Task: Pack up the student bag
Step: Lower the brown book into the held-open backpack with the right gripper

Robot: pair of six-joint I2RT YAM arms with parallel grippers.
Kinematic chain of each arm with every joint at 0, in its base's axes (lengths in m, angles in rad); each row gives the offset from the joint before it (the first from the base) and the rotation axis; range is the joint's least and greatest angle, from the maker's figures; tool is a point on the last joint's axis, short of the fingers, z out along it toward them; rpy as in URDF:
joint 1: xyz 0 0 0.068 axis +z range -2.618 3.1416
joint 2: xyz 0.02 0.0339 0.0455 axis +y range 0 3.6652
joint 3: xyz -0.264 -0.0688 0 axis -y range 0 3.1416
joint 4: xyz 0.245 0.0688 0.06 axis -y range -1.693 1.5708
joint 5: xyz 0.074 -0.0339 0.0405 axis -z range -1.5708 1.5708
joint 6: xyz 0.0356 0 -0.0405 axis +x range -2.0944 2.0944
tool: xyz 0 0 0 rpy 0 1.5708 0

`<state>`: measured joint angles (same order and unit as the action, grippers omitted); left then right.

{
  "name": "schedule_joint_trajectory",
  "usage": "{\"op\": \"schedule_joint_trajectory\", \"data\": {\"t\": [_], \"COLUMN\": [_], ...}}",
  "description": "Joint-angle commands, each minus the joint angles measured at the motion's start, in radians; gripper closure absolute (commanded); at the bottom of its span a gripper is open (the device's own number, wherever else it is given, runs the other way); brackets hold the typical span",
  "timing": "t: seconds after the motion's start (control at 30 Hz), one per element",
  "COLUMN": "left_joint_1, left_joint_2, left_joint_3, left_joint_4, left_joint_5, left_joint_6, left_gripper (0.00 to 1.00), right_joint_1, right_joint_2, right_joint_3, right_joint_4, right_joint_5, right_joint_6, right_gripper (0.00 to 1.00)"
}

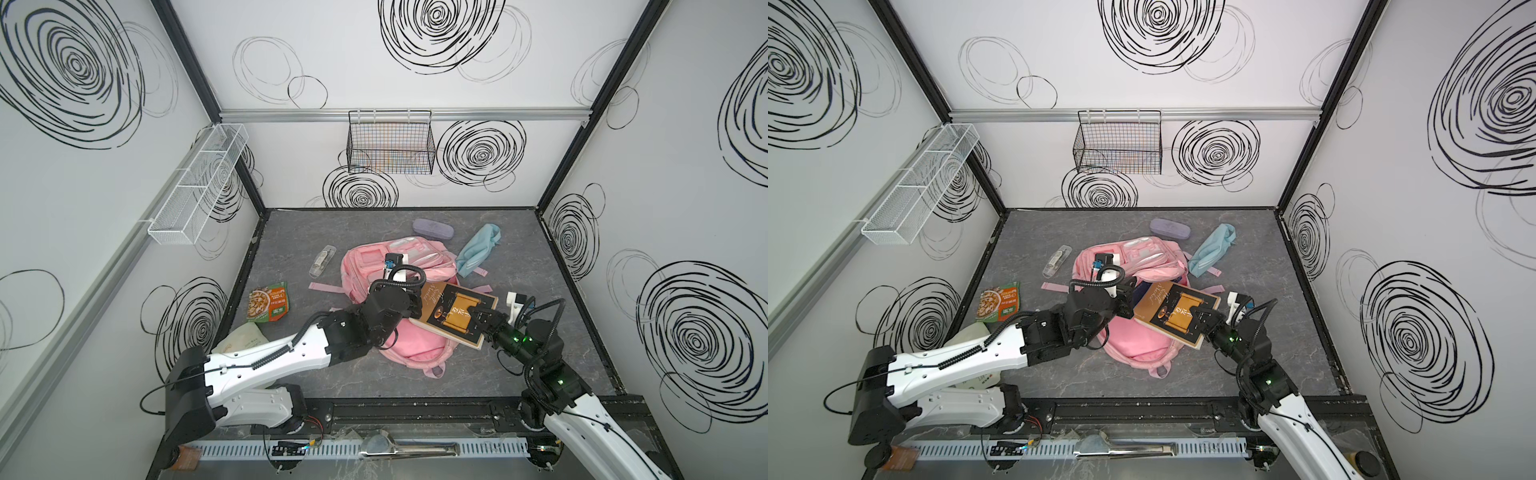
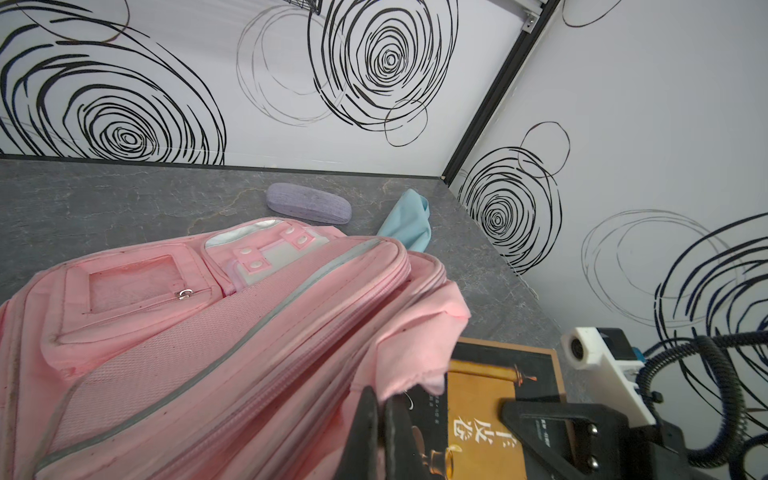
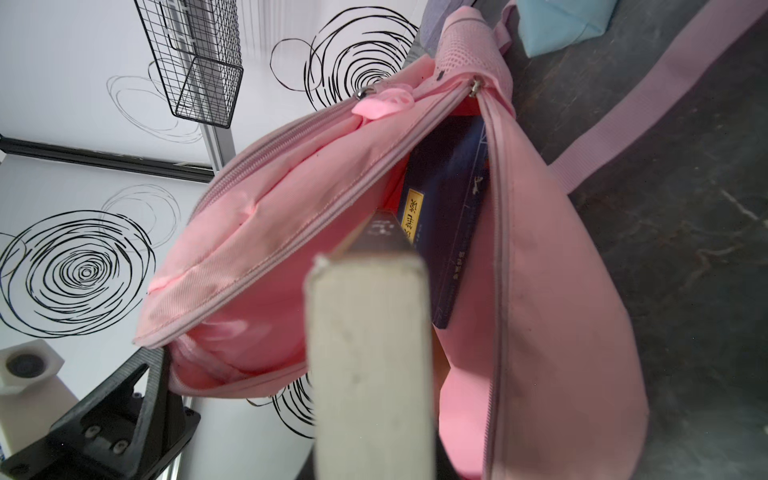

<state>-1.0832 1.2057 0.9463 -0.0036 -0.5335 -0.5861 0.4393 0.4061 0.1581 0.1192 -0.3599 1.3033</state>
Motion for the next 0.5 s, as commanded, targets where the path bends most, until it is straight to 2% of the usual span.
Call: {"op": "schedule_joint_trajectory", "data": {"t": [0.0,0.27,0.3,0.37,0.47], "left_joint_1": [-0.007,-0.025,-0.034,-0.057,-0.052], "left_joint_2": [-0.022,-0.027,-0.026,-0.023,-0.046], "left_joint_3": [0.056,0.054,0.057,0.091,0.088], "left_joint_4": [0.108,0.136,0.143,0.097,0.094], "left_joint_5": [0.01,0.061,0.07,0.016,0.037], "left_joint_6": [-0.043,-0.053,-0.017,0.031,0.075], "left_gripper": [1.0,1.0,1.0,1.0,1.0], "right_joint_1": [0.054,0.168,0.179,0.189,0.211], "right_joint_2": [0.079,0.313,0.346,0.402,0.459], "right_joint_3": [0.045,0.005,0.008,0.031,0.047], "right_joint_4": [0.277,0.521,0.555,0.576,0.636], "right_joint_5": [0.102,0.342,0.356,0.369,0.39], "right_joint_6": [0.042,0.077,0.069,0.058,0.057], "right_gripper": [1.0,1.0,1.0,1.0,1.0]}}
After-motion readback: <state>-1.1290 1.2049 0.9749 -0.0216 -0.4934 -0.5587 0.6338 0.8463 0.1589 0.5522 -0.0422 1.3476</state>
